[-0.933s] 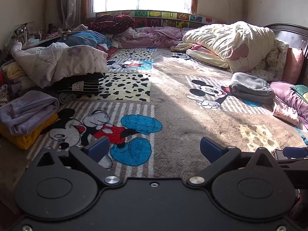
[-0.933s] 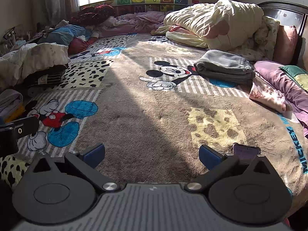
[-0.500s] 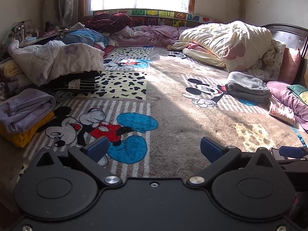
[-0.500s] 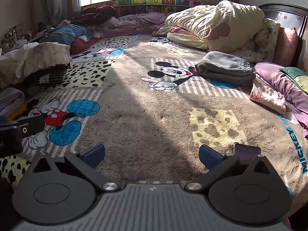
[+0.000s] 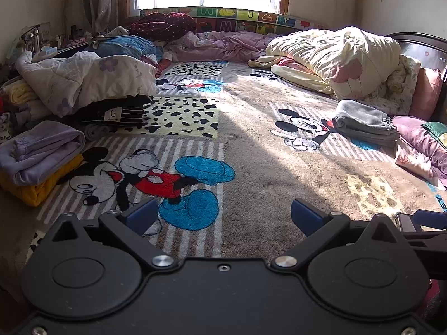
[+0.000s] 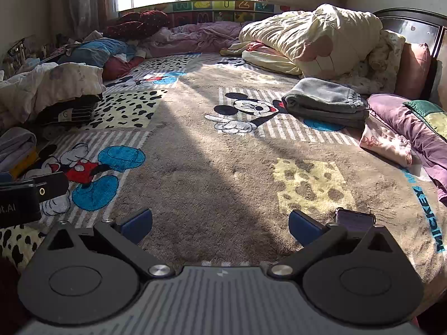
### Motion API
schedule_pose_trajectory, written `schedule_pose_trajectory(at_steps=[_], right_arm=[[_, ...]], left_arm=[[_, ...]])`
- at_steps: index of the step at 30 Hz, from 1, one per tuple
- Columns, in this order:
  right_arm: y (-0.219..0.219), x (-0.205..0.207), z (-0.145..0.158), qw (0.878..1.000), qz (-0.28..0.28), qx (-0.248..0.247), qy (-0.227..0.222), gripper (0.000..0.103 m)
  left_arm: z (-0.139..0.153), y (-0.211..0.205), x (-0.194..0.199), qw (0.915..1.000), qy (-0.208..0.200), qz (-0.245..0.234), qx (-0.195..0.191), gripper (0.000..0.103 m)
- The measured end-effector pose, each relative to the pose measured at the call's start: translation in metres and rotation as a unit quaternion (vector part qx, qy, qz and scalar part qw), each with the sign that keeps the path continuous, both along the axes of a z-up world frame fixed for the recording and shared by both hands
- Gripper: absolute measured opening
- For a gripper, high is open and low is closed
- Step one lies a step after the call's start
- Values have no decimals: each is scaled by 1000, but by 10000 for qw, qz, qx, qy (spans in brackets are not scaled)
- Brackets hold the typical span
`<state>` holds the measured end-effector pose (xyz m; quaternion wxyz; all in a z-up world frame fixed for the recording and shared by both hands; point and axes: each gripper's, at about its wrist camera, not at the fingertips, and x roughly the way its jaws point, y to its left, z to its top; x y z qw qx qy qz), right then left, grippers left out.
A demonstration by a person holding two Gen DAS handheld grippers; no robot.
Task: Fold clothes
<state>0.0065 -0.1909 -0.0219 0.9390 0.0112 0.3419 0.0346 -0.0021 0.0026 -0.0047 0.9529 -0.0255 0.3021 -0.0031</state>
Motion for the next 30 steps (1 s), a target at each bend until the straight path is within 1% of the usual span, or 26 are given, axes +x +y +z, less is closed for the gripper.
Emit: schedule_pose_trajectory(at_steps=[11,21,30], right_arm=[[0,-4,0,10000,20,-41,-15,103],[-5,-6,1,9999,-68,-54,-54,103],[-3,-10,3,10000,-20,-51,-83,103]], left_arm=[[-2,3,0,9999,87,24,-61,103],[0,0,-4,10000,56,-32,-37,103],[2,0,-6,10000,31,-29,0,103]])
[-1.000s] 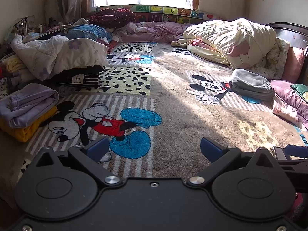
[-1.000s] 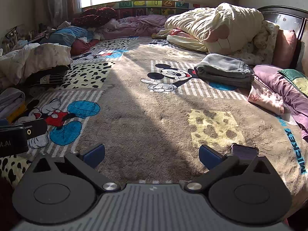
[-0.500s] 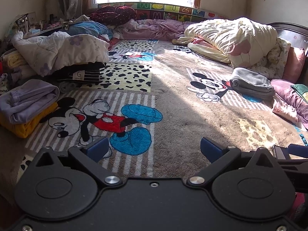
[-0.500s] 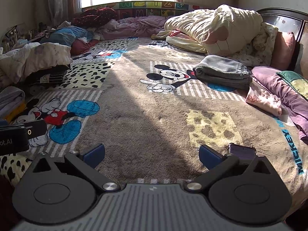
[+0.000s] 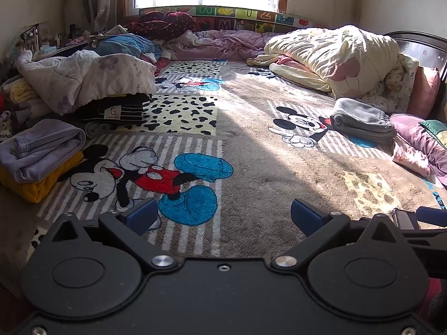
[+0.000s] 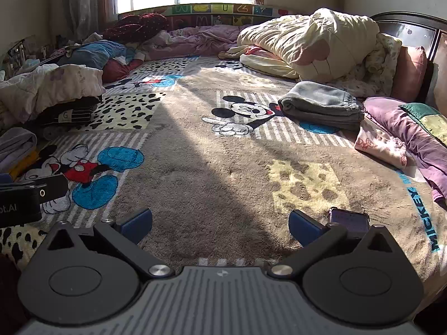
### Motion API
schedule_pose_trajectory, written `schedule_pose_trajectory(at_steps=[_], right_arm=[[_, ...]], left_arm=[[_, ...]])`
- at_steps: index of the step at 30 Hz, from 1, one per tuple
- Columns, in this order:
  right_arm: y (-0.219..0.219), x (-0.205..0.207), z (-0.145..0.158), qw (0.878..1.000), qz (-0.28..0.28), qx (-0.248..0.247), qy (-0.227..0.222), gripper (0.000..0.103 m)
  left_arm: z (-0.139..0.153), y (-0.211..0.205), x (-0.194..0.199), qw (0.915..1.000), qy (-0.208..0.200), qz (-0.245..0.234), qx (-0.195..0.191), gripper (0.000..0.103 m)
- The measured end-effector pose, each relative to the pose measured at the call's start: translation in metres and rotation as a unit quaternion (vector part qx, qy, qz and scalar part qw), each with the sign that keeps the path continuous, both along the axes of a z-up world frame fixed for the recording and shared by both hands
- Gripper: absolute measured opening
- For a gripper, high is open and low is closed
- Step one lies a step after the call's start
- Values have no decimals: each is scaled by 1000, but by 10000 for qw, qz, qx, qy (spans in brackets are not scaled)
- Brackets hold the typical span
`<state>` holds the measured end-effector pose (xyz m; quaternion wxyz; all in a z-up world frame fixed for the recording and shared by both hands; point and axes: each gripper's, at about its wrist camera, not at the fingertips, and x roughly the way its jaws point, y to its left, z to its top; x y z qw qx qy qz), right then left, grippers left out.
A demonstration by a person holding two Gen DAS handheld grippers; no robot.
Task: Fold clothes
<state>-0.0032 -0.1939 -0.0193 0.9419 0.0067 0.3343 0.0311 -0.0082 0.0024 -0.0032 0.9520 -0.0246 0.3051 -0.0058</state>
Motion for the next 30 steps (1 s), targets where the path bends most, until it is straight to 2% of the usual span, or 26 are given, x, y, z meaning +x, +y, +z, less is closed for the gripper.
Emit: schedule_pose_trajectory(at_steps=[11,16,19,23,27,30], right_arm=[[2,2,-1,10000,41,52,4,103],[8,11,-2,9995,195,230,-30,103],[18,19,-2,9979,478,426,-56,103],[30,29,-1,9937,788,749,-287,103],[36,41,-4,9869,930,1196,-554,103],[47,57,-12,9820,1172,1404,-471,103]], left_arm=[[-2,4,4,10000,31,51,-14,103],[1,31,12,9991,-20,413,-55,103],[1,58,19,9969,-103,779,-48,103],[-1,114,34,9884,-265,1486,-140,103],[-5,177,47,9722,-429,2298,-146,103],[-10,226,60,9599,-412,2759,-270,102]])
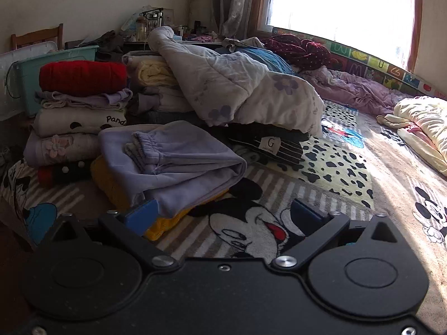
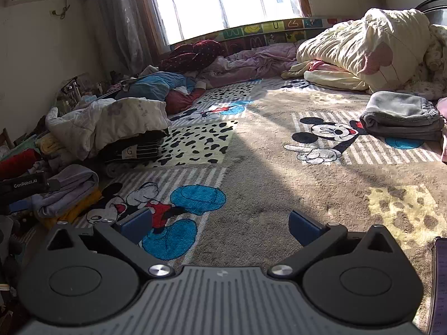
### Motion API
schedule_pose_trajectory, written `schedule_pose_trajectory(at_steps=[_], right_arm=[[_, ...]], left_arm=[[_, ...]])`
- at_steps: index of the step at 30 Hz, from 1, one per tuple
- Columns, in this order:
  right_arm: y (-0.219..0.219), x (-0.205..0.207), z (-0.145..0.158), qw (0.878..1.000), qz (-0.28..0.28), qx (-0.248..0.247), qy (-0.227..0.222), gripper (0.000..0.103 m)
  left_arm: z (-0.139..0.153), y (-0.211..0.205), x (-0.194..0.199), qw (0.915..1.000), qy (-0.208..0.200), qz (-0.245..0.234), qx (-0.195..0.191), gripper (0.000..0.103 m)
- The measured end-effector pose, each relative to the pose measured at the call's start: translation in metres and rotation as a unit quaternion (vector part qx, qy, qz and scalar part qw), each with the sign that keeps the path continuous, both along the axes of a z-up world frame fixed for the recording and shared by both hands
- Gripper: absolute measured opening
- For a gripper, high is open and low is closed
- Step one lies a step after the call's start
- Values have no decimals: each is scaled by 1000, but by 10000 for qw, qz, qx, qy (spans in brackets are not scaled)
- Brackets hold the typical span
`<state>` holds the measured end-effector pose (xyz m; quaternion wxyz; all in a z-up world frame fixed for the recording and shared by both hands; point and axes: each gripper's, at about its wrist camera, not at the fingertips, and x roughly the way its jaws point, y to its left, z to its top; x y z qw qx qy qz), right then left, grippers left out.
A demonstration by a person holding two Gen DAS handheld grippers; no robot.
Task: Fold clothes
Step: 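Reach the left tool to the lavender pants cuff and close on it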
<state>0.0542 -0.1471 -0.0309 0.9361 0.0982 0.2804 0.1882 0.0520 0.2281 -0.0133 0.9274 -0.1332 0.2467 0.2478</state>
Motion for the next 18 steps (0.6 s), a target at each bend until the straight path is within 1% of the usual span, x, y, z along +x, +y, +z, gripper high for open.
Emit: schedule_pose_trajectory(at_steps=[5,6,8,9,11,13,16,18], right_arm=[[22,19,-11,9992,275,-133,241,103],[26,22,-13,9989,325,-154,300,103],[33,28,-18,9983,430,-135,373,103],[36,30,-20,9980,476,-112,396,103],[40,35,-26,9970,591,2,498,103],[44,40,-31,9956,705,128,610,103],[49,45,-36,9945,785,210,660,103],[51,46,-38,9945,779,199,674,103]], left_arm=[[-9,68,19,9984,-11,477,-311,100],[-11,78,22,9977,-25,542,-409,98],[-16,95,29,9964,-86,588,-600,90],[-18,101,33,9959,-95,603,-662,83],[-24,111,43,9949,-54,660,-755,77],[-29,117,49,9943,-41,683,-814,76],[-33,119,59,9951,43,687,-717,72],[-33,120,64,9956,107,675,-634,65]])
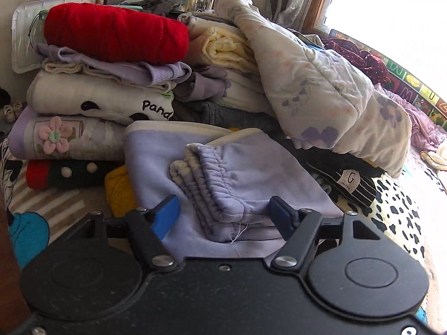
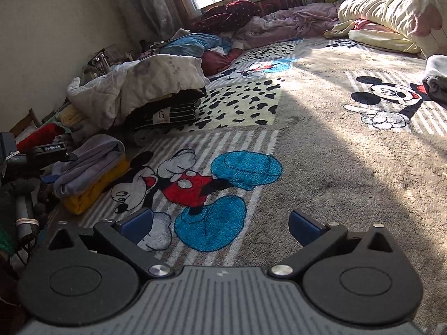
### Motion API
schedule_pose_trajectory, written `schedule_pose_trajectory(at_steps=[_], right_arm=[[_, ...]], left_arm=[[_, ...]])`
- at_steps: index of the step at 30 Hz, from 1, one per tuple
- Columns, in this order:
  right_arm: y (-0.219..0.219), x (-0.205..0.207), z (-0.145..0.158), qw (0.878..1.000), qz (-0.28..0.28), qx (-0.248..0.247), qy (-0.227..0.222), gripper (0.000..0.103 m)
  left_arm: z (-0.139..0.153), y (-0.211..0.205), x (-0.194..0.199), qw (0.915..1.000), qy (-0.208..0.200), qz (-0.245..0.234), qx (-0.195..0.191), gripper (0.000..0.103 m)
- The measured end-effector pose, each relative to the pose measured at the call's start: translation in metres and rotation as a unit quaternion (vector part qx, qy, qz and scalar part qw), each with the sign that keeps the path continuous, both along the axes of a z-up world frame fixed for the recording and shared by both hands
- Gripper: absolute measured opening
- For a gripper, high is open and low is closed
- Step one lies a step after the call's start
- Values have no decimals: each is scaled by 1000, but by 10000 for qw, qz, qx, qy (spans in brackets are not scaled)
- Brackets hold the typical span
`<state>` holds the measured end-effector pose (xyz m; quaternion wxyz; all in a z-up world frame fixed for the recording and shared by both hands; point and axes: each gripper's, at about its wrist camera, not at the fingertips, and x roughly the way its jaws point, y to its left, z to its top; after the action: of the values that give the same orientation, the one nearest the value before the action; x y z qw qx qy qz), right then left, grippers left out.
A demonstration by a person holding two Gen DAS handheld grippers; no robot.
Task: Fold clothes
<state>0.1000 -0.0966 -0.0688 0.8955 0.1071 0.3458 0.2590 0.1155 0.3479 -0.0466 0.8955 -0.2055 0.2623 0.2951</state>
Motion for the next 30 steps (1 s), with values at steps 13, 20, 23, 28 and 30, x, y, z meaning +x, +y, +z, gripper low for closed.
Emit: schedule_pose_trajectory(at_steps=[13,20,23,28,30], right_arm=[[-30,-18,-1,9993,-321,178,79,103],[-63,-40,17,9974,-588,396,-110,103],[-80,-49,21,9959,-747,480,-170,103],[-111,-62,25,9922,-1085,557,-239,103],[-123,-66,25,9906,-1208,586,-252,103]], left_arm=[[77,-78,-18,9873,-656,-1297,635,15],[178,-187,-35,9368,-1778,-2803,1107,0],[218,-226,-45,9065,-2411,-3241,1229,0],[256,-272,-47,8809,-2791,-3622,1223,0],[251,-278,-42,8895,-2573,-3566,1239,0]])
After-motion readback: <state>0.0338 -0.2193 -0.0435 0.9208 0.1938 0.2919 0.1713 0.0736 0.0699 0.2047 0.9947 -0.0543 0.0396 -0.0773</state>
